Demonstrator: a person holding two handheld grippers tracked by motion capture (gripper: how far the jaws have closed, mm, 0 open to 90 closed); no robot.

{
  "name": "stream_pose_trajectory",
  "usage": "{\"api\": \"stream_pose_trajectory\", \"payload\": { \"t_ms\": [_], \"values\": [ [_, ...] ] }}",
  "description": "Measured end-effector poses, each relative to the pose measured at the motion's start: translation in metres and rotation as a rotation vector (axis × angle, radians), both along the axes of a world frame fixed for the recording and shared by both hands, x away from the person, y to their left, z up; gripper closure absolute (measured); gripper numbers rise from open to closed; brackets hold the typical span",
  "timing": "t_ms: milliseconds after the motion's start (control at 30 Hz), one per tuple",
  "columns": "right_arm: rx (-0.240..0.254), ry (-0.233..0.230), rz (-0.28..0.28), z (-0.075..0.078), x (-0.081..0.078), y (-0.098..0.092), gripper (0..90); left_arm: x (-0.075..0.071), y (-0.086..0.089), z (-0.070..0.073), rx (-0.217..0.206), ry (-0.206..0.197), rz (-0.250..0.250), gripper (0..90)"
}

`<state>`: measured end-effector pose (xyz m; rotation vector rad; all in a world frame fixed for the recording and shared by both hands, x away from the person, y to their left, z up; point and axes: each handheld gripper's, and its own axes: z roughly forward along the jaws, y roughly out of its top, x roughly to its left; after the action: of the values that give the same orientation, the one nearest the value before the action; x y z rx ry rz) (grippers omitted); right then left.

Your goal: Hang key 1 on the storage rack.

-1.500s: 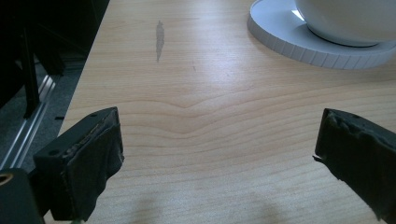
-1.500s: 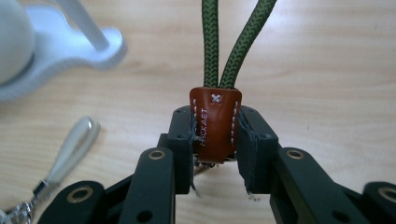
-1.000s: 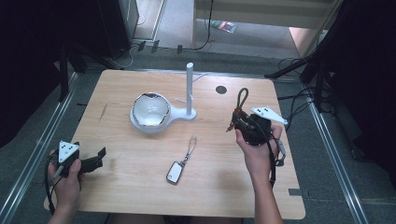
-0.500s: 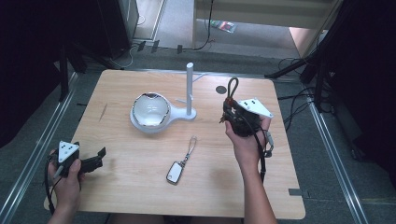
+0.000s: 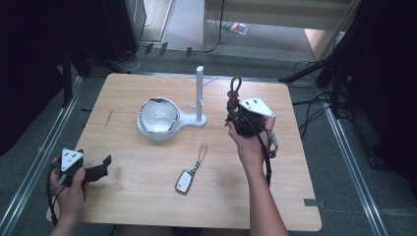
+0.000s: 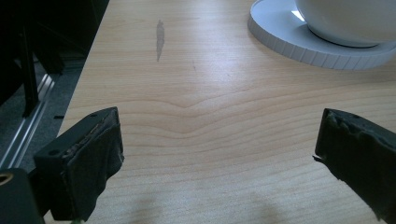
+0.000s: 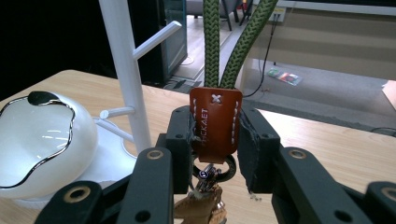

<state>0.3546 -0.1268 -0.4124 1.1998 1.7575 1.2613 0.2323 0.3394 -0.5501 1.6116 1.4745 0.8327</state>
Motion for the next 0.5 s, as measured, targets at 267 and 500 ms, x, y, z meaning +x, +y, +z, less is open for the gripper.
{"api": "stream_pose_trajectory", "payload": {
  "t_ms": [267, 500],
  "values": [
    [0.005, -0.014, 0.038, -0.003, 0.013, 0.005, 69.0, 0.0, 0.0, 0.0, -0.001, 0.0, -0.001, 1.4],
    [0.013, 0.012, 0.073, -0.003, 0.022, 0.007, 68.9, 0.0, 0.0, 0.0, 0.0, -0.002, -0.006, 1.4]
  ]
}}
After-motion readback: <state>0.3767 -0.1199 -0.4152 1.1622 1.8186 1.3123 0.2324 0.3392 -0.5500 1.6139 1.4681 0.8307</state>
